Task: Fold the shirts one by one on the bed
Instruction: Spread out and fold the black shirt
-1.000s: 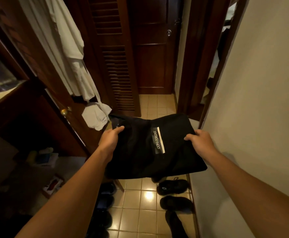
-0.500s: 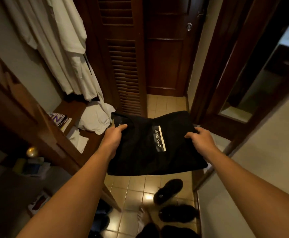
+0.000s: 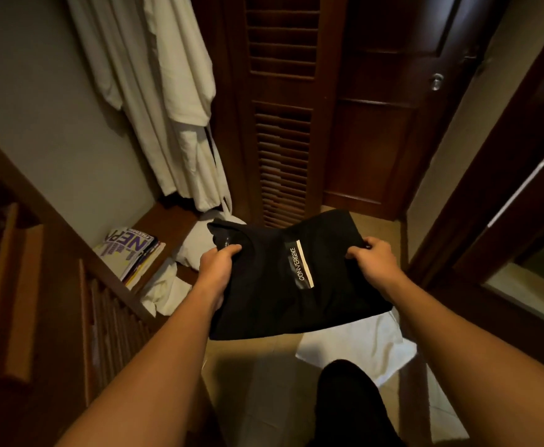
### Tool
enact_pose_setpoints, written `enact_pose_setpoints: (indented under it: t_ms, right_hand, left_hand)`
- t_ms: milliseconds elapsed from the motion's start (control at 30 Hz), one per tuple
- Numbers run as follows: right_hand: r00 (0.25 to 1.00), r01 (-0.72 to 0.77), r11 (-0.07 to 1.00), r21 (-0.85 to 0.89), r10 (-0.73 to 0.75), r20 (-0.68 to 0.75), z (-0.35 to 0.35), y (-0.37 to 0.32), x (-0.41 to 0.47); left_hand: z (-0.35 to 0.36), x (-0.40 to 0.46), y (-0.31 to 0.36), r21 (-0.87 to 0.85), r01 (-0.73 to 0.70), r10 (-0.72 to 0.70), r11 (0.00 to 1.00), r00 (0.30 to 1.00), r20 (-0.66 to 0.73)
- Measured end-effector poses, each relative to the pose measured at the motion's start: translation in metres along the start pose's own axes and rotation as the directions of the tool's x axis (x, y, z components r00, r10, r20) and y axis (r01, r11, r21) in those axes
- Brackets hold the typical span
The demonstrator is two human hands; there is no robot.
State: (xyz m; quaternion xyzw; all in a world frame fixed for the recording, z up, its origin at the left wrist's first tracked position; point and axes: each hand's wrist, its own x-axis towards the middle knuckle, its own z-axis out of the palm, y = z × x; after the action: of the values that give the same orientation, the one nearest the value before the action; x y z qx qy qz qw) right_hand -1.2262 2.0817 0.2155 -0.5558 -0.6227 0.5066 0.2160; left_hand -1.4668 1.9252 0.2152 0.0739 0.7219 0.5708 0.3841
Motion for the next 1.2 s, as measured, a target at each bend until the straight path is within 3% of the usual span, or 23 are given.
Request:
enact_pose_setpoints:
  t_ms: [300, 567, 833, 1200]
  right_hand:
    - [0.983, 0.034, 0.998, -0.054, -0.024, 0.182, 0.038, -0.057, 0.155]
    - [0.901, 0.098, 0.993, -0.062, -0.062, 0.430, 0.060, -0.122, 0.289]
    - [0.773, 0.177, 0.982, -0.058, -0.103, 0.626, 0.138, -0.172, 0.336]
    - [0.685, 0.300, 0.948, -0.105, -0.138, 0.715, 0.298, -0.211, 0.370]
  left_hand:
    - [0.025, 0.106, 0.053, -0.099, -0.008, -0.008, 0.995, 0.987, -0.162]
    - [0.045, 0.174, 0.087, -0.245, -0.027, -0.059, 0.969, 0.940, -0.336]
    - [0.025, 0.192, 0.106, -0.322, -0.100, -0.102, 0.941, 0.826, -0.555]
    - [-0.073, 0.265, 0.088, -0.372, -0.082, -0.214, 0.925, 0.697, -0.685]
